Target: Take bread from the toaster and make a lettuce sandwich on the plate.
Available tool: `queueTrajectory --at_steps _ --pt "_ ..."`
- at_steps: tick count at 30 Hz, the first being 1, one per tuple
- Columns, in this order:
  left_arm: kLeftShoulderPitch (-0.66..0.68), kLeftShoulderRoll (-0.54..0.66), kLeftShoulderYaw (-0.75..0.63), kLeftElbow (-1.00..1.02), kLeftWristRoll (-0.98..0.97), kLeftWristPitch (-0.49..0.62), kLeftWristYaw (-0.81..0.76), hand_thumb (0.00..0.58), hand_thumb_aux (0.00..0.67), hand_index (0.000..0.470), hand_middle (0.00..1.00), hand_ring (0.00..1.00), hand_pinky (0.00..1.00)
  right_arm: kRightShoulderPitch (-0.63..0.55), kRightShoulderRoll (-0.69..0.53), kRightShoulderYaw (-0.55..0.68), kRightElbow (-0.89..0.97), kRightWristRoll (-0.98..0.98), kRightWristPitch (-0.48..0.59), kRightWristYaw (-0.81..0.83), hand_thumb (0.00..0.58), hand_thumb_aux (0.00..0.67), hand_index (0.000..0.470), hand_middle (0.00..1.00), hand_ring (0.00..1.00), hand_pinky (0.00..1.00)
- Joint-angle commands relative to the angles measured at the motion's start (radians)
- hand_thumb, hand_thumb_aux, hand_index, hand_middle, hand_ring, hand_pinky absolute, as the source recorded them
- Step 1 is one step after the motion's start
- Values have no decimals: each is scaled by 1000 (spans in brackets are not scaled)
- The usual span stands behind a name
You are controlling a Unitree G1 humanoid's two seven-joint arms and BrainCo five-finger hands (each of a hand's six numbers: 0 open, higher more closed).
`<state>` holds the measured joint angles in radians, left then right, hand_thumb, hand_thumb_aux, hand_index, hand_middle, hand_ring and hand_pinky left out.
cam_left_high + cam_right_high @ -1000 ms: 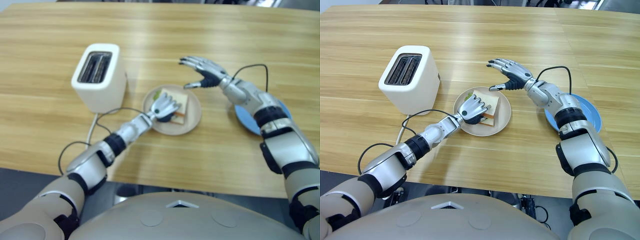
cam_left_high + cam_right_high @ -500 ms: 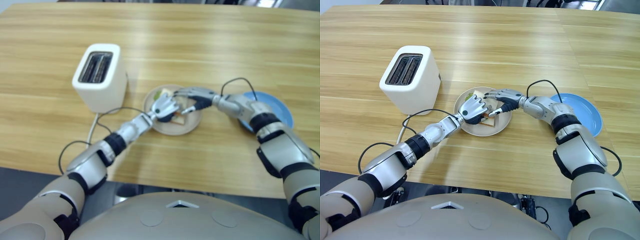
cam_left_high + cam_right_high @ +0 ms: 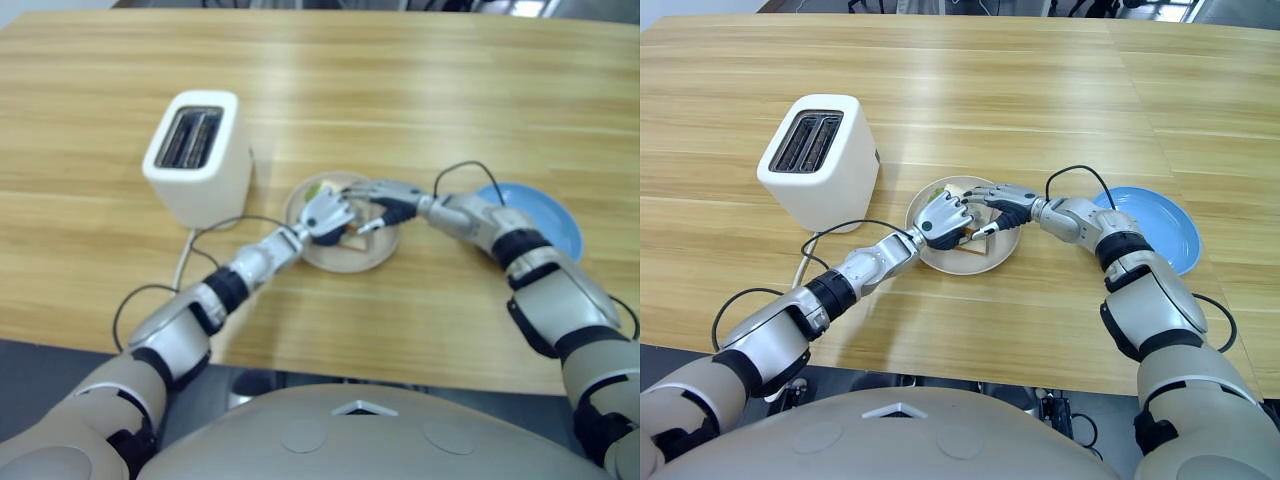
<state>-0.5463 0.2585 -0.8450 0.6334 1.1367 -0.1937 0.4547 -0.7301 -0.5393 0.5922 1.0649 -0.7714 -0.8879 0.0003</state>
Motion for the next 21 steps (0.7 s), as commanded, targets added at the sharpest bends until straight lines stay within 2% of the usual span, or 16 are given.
queueTrajectory --at_steps 1,3,8,11,16,21 --pt "104 68 16 -148 -186 -181 -225 0 0 0 0 0 0 31 9 48 21 -39 5 29 0 0 0 0 0 0" --pt "127 117 47 -270 -215 -208 -283 0 0 0 0 0 0 36 6 45 20 -38 6 29 0 0 0 0 0 0" --pt "185 273 101 -532 -418 -371 -531 0 0 0 0 0 0 45 8 39 19 -35 16 21 0 0 0 0 0 0" --pt "215 355 143 -645 -506 -428 -632 0 0 0 0 0 0 49 12 38 19 -36 24 13 0 0 0 0 0 0" --pt "236 401 295 -725 -674 -437 -687 0 0 0 0 0 0 58 10 30 11 -34 31 -13 0 0 0 0 0 0" --pt "264 402 486 -740 -846 -431 -684 0 0 0 0 0 0 84 -33 -34 -52 19 -9 -97 0 0 0 0 0 0"
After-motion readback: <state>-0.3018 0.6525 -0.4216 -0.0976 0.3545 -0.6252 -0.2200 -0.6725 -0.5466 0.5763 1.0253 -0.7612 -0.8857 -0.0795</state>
